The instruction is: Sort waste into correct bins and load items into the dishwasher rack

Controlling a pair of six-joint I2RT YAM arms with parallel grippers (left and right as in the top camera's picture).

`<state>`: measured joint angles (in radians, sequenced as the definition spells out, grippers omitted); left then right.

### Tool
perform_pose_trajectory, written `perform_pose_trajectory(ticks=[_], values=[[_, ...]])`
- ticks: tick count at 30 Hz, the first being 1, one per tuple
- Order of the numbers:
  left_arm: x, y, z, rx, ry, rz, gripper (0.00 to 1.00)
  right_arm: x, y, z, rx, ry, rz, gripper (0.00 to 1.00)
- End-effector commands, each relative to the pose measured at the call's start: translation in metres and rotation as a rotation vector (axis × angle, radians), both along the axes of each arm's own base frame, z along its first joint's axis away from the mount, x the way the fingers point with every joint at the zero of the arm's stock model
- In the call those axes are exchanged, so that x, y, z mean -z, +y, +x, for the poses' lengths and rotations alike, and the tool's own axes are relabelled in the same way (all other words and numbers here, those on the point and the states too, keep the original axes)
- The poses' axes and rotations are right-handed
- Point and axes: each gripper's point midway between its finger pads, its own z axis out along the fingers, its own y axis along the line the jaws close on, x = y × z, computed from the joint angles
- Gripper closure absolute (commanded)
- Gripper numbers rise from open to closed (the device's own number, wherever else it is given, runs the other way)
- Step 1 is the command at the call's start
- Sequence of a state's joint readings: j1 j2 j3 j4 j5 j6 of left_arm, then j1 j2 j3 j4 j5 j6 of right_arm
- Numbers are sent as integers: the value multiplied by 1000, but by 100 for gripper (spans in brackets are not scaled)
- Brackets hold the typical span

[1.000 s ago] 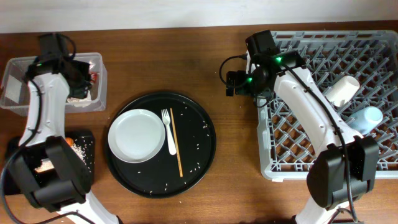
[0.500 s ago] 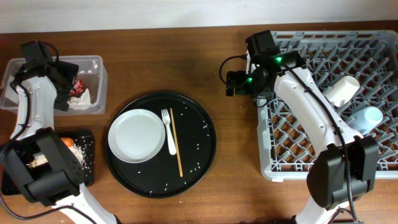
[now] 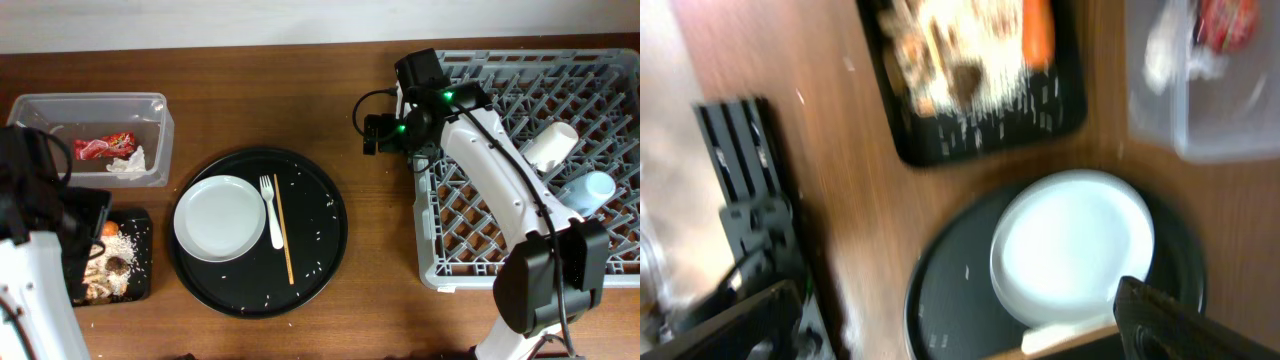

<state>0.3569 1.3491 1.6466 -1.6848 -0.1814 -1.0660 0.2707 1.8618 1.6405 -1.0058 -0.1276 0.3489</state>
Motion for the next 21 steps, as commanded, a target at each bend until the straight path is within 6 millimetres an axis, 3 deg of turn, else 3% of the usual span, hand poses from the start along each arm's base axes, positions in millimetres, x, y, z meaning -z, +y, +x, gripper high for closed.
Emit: perform_pose_trajectory(ticks=[1, 3, 6, 9, 14, 15, 18, 21], values=[[-4, 14, -30, -148, -2, 119, 1, -9, -2, 4, 14, -23, 4, 1], [0, 19, -43, -201, 4, 121, 1, -14, 7, 11, 42, -44, 65, 1], [10, 31, -66, -314, 37, 107, 1, -34, 68, -23, -99, 106, 429, 1], [18, 28, -69, -322, 56, 78, 1, -40, 100, -34, -268, 56, 441, 1], [19, 27, -68, -322, 57, 71, 1, -16, 168, -86, -456, 3, 160, 1], [19, 27, -68, -322, 57, 71, 1, -9, 190, -98, -474, -25, 109, 1], [19, 27, -68, -322, 57, 71, 1, 8, 230, -112, -433, -52, 88, 1], [19, 27, -68, -322, 57, 71, 1, 39, 245, -123, -299, 51, 104, 2]])
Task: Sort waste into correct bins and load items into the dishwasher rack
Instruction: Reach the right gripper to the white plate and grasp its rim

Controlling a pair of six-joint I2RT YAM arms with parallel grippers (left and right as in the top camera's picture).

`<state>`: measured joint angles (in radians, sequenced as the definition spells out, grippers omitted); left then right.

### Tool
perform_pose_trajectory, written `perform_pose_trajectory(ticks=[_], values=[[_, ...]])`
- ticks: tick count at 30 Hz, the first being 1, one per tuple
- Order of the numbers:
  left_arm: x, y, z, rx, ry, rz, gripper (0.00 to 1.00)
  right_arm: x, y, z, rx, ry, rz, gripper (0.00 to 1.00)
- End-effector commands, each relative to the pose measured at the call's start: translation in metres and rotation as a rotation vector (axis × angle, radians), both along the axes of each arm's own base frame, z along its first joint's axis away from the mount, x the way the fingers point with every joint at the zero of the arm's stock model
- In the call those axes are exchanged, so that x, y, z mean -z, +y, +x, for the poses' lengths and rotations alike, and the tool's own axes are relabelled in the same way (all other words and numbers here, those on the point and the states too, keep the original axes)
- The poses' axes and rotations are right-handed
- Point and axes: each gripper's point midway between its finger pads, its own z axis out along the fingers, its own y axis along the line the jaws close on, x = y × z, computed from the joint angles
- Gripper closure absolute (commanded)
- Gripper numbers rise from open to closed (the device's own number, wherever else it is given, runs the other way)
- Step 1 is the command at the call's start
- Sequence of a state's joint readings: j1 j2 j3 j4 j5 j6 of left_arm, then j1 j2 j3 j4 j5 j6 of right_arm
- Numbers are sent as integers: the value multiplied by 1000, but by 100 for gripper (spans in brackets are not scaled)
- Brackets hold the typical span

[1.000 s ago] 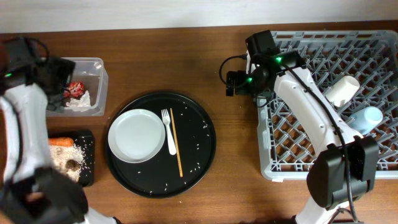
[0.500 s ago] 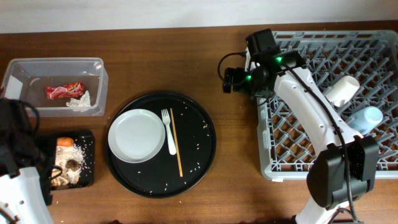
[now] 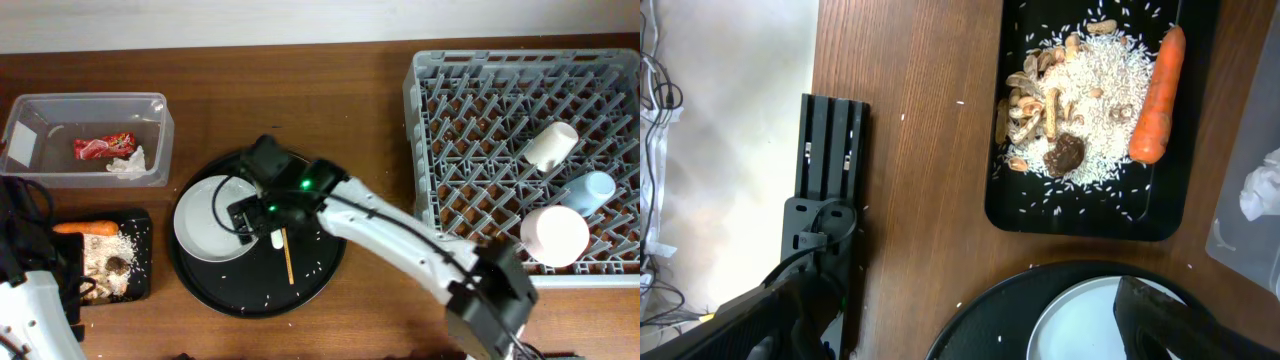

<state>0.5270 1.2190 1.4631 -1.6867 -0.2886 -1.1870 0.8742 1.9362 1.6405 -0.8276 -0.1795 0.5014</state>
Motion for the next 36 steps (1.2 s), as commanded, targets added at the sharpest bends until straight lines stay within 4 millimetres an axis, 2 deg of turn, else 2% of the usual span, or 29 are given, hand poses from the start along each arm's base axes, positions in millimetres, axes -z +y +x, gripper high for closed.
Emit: perform_pose_trajectory(ticks=[1, 3, 4, 8, 11, 15, 18, 21, 26, 28, 36], values=[[0, 0, -3, -19, -5, 5, 1, 41, 2, 3, 235, 120, -59, 2], [0, 0, -3, -19, -5, 5, 1, 63, 11, -7, 267, 202, -63, 2], [0, 0, -3, -19, -5, 5, 1, 81, 16, -12, 303, 249, -76, 3], [0, 0, -3, -19, -5, 5, 1, 85, 22, -19, 309, 277, -72, 13], [0, 0, -3, -19, -5, 5, 1, 89, 27, -23, 318, 271, -71, 14], [0, 0, -3, -19, -5, 5, 1, 107, 36, -18, 344, 280, -59, 22], [0, 0, -3, -19, -5, 5, 1, 118, 37, -17, 351, 287, -65, 22], [0, 0, -3, -19, -5, 5, 1, 121, 36, -16, 355, 282, -72, 25], [0, 0, -3, -19, -5, 5, 1, 124, 28, -13, 374, 253, -109, 44], [0, 0, -3, -19, -5, 5, 1, 125, 23, -10, 386, 236, -130, 44], [0, 0, -3, -19, -5, 5, 1, 122, 17, -5, 402, 215, -156, 69]])
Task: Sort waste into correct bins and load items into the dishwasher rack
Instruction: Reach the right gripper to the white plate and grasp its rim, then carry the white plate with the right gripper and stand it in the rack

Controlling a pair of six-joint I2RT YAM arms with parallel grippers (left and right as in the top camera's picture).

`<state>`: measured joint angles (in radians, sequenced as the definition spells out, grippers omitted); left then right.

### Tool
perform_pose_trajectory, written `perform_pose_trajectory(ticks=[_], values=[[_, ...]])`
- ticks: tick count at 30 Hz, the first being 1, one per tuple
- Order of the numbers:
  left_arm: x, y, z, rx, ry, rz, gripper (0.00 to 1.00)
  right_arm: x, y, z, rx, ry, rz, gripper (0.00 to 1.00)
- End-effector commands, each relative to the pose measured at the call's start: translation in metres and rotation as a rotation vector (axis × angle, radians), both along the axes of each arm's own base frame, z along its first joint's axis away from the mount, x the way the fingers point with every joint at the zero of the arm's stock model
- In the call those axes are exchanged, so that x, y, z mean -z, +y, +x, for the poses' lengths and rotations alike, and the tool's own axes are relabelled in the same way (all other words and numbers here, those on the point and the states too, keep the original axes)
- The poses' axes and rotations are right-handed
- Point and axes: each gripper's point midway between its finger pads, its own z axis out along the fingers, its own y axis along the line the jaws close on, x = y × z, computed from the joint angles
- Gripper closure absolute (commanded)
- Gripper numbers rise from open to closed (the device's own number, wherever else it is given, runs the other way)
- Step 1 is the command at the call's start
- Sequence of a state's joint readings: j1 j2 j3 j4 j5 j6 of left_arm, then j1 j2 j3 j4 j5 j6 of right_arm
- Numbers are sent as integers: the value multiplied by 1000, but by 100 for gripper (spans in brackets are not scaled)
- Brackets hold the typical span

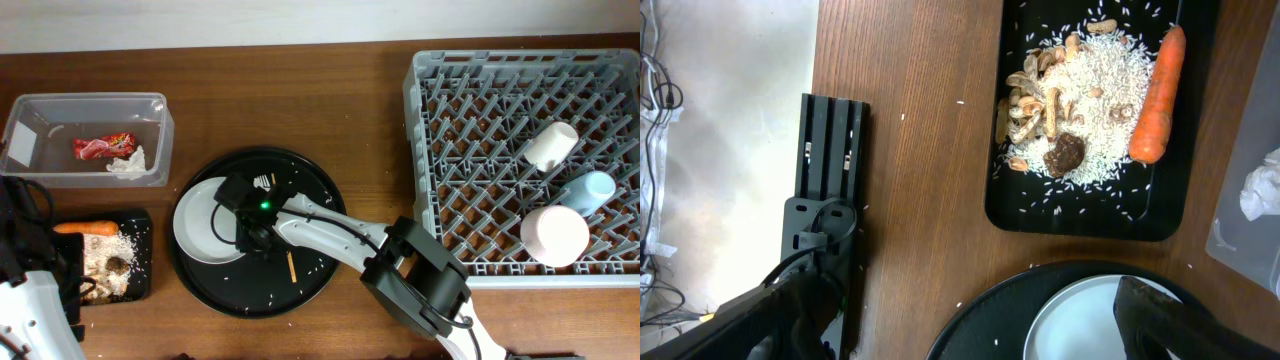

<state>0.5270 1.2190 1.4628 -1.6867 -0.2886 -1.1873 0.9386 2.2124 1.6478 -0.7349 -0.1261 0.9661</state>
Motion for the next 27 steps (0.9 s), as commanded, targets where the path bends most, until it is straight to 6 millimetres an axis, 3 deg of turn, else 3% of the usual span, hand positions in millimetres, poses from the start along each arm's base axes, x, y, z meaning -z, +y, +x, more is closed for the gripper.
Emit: perform_pose_trajectory(ticks=[1, 7, 9, 13, 18, 22, 27], values=[[0, 0, -3, -18, -5, 5, 1, 3, -5, 6, 13, -15, -42, 71], [0, 0, -3, -18, -5, 5, 1, -6, -9, 11, 23, -16, -62, 84], [0, 0, -3, -18, -5, 5, 1, -6, -9, 9, 22, -11, -63, 96], [0, 0, -3, -18, -5, 5, 1, -7, -8, 8, 19, 2, -50, 96], [0, 0, -3, -18, -5, 5, 1, -23, -15, 13, 37, -5, -40, 96], [0, 0, -3, -18, -5, 5, 1, -55, -25, 21, 0, -45, -11, 96], [0, 0, -3, -18, -5, 5, 1, -111, -43, 33, -22, -125, 50, 96]])
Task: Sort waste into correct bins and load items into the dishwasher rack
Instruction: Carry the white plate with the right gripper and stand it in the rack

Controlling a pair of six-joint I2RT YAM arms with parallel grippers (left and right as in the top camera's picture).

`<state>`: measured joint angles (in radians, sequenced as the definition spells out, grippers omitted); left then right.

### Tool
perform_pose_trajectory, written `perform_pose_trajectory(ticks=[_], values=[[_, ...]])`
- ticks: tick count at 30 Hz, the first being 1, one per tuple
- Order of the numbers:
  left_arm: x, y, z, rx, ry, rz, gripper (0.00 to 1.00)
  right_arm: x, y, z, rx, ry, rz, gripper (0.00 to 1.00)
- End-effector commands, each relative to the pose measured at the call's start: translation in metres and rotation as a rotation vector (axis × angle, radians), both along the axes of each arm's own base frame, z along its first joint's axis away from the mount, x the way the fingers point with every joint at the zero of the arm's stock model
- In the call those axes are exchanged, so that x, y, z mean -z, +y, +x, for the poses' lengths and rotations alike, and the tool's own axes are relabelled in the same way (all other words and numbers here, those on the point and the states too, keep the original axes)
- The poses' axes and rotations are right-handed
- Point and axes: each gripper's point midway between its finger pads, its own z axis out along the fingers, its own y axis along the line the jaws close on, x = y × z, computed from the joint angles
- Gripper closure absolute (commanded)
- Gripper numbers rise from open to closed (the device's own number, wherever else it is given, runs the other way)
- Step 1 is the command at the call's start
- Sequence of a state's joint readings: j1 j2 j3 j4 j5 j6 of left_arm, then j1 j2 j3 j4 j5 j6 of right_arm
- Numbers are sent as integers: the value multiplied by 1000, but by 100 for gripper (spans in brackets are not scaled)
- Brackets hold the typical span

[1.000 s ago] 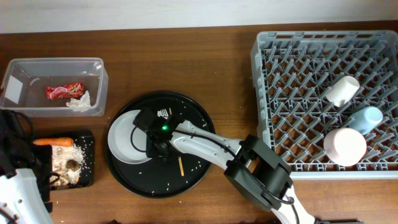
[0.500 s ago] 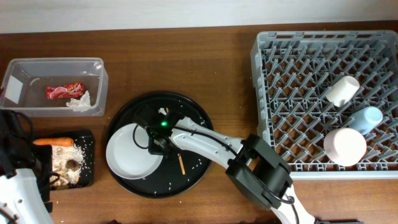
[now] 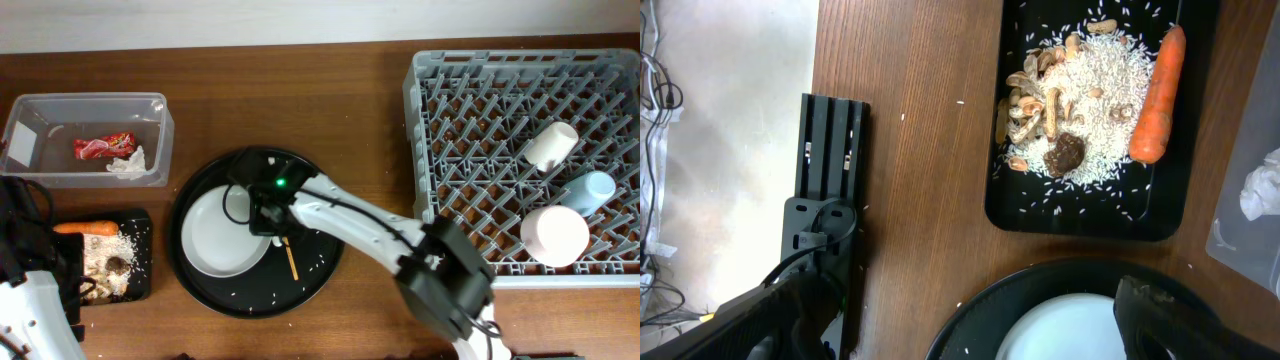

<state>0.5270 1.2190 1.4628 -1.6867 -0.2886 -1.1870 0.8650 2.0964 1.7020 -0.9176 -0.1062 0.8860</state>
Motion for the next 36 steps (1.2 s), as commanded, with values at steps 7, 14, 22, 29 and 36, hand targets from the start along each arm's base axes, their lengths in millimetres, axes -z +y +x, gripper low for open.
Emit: perform_pose_trajectory(ticks=[7, 14, 22, 29, 36], values=[[0, 0, -3, -19, -5, 5, 1, -146, -139, 83, 4, -342, 23, 96], [0, 0, -3, -19, -5, 5, 1, -187, -371, 130, 405, -487, -285, 96], [0, 0, -3, -19, -5, 5, 1, -211, -519, 113, 615, -517, -710, 96], [0, 0, -3, -19, -5, 5, 1, -218, -538, 122, 640, -541, -872, 96], [0, 0, -3, -19, -5, 5, 1, -190, -521, 145, 559, -506, -877, 96]])
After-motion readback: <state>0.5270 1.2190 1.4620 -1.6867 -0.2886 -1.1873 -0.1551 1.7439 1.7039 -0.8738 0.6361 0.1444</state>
